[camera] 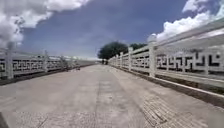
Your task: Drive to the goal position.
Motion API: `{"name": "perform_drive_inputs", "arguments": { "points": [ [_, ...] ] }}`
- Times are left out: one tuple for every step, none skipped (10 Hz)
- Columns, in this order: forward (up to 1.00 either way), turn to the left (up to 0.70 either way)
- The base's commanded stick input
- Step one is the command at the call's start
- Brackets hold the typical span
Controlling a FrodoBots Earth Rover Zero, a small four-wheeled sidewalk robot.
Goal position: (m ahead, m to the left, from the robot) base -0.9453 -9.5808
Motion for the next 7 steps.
{"name": "perform_drive_inputs", "arguments": {
  "points": [
    [0.70, 0.00],
    [0.70, 0.00],
    [0.70, 0.00],
    [0.70, 0.00],
    [0.70, 0.00],
    [0.70, 0.00],
    [0.70, 0.00]
  ]
}}
